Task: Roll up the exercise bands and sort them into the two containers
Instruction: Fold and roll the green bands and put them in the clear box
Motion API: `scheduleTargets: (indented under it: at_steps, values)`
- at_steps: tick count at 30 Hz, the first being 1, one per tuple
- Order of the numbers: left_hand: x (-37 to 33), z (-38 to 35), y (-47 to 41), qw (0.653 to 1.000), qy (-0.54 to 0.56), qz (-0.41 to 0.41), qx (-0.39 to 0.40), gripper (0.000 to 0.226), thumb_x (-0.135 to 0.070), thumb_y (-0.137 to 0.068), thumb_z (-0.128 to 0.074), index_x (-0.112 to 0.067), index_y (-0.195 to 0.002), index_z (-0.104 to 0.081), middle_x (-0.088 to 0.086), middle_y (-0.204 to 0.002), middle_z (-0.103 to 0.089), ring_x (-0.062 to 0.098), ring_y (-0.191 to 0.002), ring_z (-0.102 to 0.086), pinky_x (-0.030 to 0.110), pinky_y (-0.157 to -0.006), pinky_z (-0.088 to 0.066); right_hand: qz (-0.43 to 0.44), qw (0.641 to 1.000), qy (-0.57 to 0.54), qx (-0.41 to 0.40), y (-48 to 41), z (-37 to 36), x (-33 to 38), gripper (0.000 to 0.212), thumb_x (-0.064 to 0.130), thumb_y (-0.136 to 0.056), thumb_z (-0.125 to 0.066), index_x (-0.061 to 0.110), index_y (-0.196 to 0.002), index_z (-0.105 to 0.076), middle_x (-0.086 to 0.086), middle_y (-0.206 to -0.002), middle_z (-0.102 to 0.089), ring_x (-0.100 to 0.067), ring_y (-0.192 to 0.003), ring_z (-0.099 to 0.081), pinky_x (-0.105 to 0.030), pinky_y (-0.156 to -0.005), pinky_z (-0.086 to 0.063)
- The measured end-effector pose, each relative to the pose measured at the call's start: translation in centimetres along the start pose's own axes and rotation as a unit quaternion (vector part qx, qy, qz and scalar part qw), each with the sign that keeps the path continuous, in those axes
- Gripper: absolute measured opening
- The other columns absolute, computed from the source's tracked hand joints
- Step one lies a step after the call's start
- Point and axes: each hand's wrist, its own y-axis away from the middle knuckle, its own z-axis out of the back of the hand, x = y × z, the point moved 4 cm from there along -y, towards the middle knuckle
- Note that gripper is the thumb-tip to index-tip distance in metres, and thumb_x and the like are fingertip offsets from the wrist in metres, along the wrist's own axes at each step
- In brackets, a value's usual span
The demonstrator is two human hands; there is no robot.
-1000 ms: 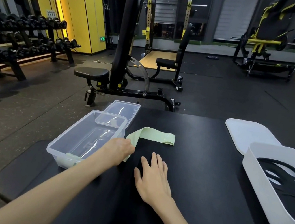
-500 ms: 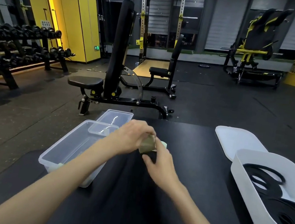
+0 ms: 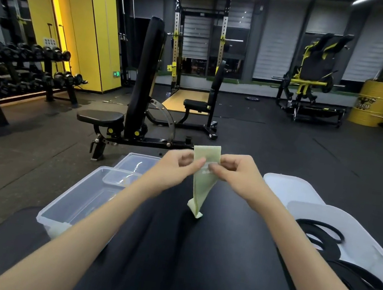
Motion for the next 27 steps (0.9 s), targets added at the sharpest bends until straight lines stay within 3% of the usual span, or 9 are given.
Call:
scheduleTargets:
  at_steps: [4,8,11,14,17,20,23,25,27]
  values:
    - [1.4,-2.2,1.9,0.995,0.058,0.019,0.081,0.029,-0.018,-0.095,-0.054,-0.014,-0.124,-0.059,-0.001,-0.120,-0.067,0.008,-0.112,-0.061,0.021,-0.094,-0.046,-0.001,0.996,-0.087,-0.010,0.6,1.2,1.3,0.013,0.007,-0.090,-0.061,0.002,-0.099,-0.069,-0.011,-0.095,-0.073,-0.023,-0.089,-0.069,-0.043,-0.090,-0.053]
    - [1.9,-4.3,2.5,0.946,0.265,0.120,0.140,0.059,-0.054,-0.094,-0.025,-0.018,-0.132,-0.052,0.003,-0.133,-0.059,0.014,-0.127,-0.051,0.034,-0.112,-0.034,-0.015,0.985,-0.173,0.021,0.5,2.1,2.2,0.015,0.008,-0.094,-0.054,0.005,-0.104,-0.064,-0.012,-0.098,-0.072,-0.023,-0.086,-0.067,-0.039,-0.082,-0.053]
    - [1.6,-4.8,2.2,0.944,0.278,0.109,0.143,0.055,-0.051,-0.097,-0.033,-0.015,-0.135,-0.050,0.005,-0.136,-0.056,0.020,-0.130,-0.048,0.045,-0.117,-0.022,-0.021,0.964,-0.256,0.067,0.5,2.4,3.1,0.016,0.005,-0.097,-0.045,0.008,-0.100,-0.061,-0.007,-0.086,-0.068,-0.019,-0.077,-0.064,-0.033,-0.072,-0.053]
    - [0.9,-6.0,2.5,0.951,0.256,0.071,0.159,0.047,-0.039,-0.098,-0.041,-0.013,-0.136,-0.048,0.011,-0.135,-0.056,0.025,-0.129,-0.049,0.048,-0.114,-0.028,-0.031,0.937,-0.338,0.082,0.3,2.4,3.8,0.018,0.003,-0.098,-0.038,0.007,-0.097,-0.056,-0.004,-0.077,-0.055,-0.016,-0.069,-0.052,-0.031,-0.073,-0.049]
    - [0.4,-6.8,2.8,0.949,0.264,0.046,0.169,0.043,-0.034,-0.096,-0.047,-0.008,-0.130,-0.053,0.019,-0.126,-0.059,0.032,-0.116,-0.057,0.045,-0.103,-0.044,-0.050,0.911,-0.402,0.081,0.0,2.3,3.8,0.020,0.005,-0.098,-0.037,0.006,-0.110,-0.053,-0.001,-0.074,-0.046,-0.014,-0.066,-0.041,-0.029,-0.074,-0.043]
    - [0.3,-7.3,3.0,0.951,0.265,0.039,0.154,0.040,-0.030,-0.093,-0.053,-0.003,-0.122,-0.058,0.012,-0.111,-0.064,0.024,-0.103,-0.061,0.038,-0.091,-0.050,-0.080,0.880,-0.461,0.077,0.1,2.1,3.4,0.034,0.027,-0.096,-0.044,0.005,-0.118,-0.058,0.000,-0.072,-0.039,-0.013,-0.064,-0.036,-0.027,-0.071,-0.040]
    - [0.8,-7.6,2.9,0.960,0.247,0.045,0.127,0.038,-0.026,-0.091,-0.059,-0.001,-0.119,-0.060,0.011,-0.110,-0.066,0.022,-0.102,-0.062,0.036,-0.090,-0.051,-0.086,0.869,-0.482,0.075,0.0,2.0,2.6,0.069,0.056,-0.080,-0.059,0.003,-0.125,-0.056,0.000,-0.071,-0.040,-0.013,-0.067,-0.035,-0.027,-0.067,-0.045]
    - [1.1,-7.7,3.0,0.962,0.242,0.051,0.114,0.037,-0.026,-0.091,-0.061,-0.002,-0.119,-0.060,0.013,-0.110,-0.067,0.023,-0.101,-0.063,0.040,-0.092,-0.051,-0.072,0.872,-0.479,0.076,-0.2,1.6,2.0,0.080,0.053,-0.064,-0.078,0.003,-0.123,-0.055,0.000,-0.072,-0.039,-0.012,-0.066,-0.035,-0.027,-0.067,-0.048]
    - [1.4,-7.8,3.1,0.965,0.231,0.056,0.109,0.036,-0.025,-0.093,-0.058,-0.001,-0.120,-0.059,0.015,-0.113,-0.067,0.024,-0.102,-0.063,0.044,-0.094,-0.051,-0.065,0.893,-0.442,0.061,-0.4,1.3,1.2,0.067,0.027,-0.065,-0.085,0.006,-0.120,-0.053,0.001,-0.073,-0.039,-0.010,-0.063,-0.039,-0.027,-0.069,-0.049]
